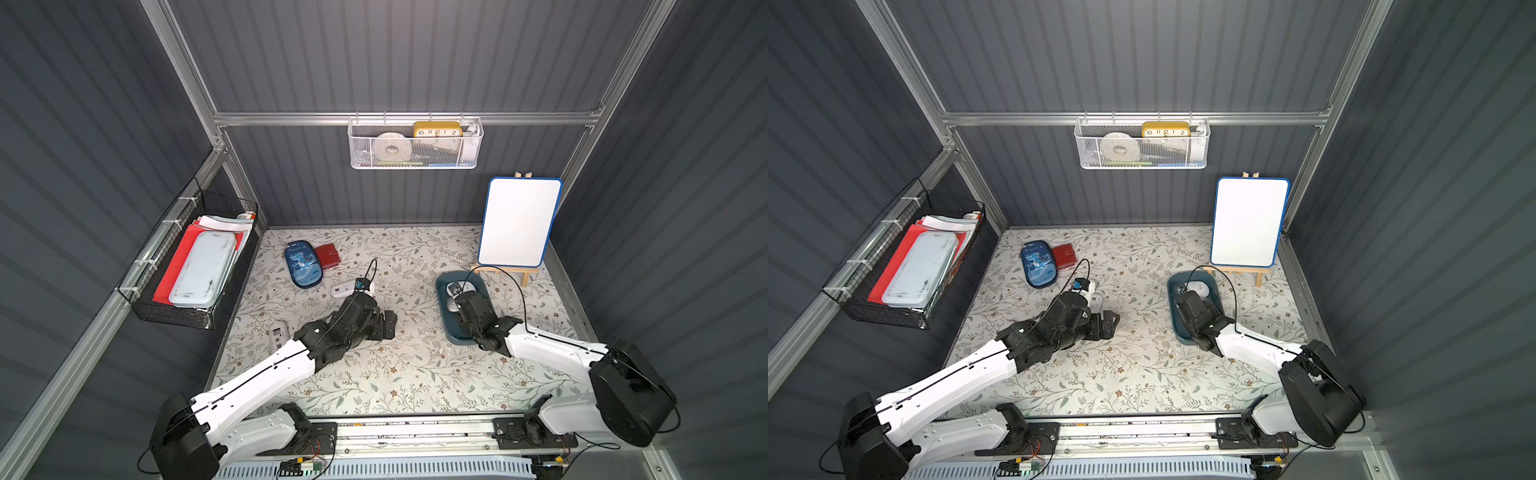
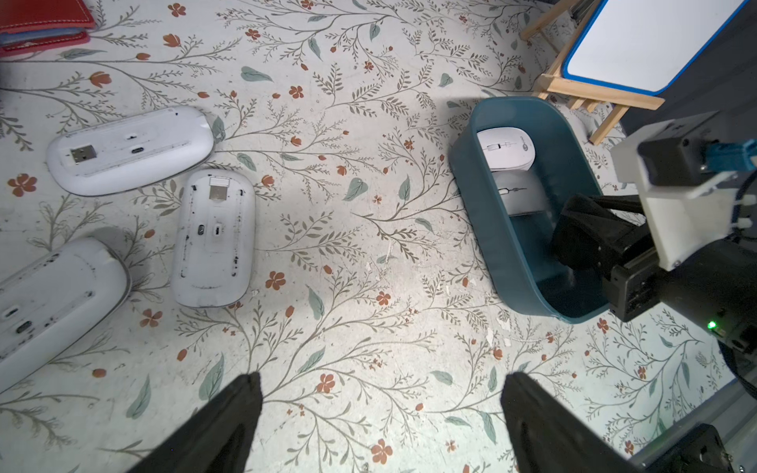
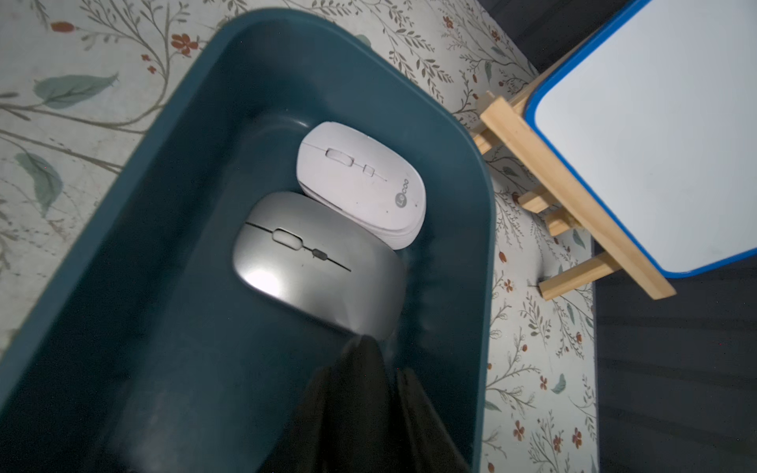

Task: Put the mouse in the storage box
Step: Place the mouse in the storage box.

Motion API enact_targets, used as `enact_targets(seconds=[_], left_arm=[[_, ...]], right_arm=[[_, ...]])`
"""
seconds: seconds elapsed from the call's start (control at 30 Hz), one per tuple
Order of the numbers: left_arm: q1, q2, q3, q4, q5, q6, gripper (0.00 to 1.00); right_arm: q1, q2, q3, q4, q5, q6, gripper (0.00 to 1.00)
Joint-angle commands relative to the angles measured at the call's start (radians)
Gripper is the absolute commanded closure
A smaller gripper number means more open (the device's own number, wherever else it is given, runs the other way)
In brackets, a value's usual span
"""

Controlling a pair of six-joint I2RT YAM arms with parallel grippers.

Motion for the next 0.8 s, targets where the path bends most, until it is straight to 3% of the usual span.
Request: enact_targets(seconds=[0.0, 0.17, 0.27, 0.4, 0.77], left_arm=[[-0.003, 0.022, 0.011, 0.026, -0.002, -0.005, 0.03], [-0.003, 0.059, 0.014, 0.04, -0.001, -0.005, 0.03], [-0.003, 0.067, 0.015, 0.051, -0.004, -0.013, 0.02], [-0.003, 0.067, 0.016, 0.057, 0.004, -0.011, 0.02], [-0.003, 0.06, 0.014, 0.032, -0.01, -0.019, 0.02]], right_arm=[[0.006, 0.029, -0.009, 0.05, 0.037, -0.022, 0.87], [0.035, 0.037, -0.013, 0.043, 0.01, -0.026, 0.78], [0.053, 0.035, -0.022, 0.035, -0.001, -0.028, 0.59], [0.086, 0.034, -0.016, 0.015, -0.013, -0.028, 0.45], [0.114, -0.121, -0.024, -0.025, -0.069, 0.013, 0.25]])
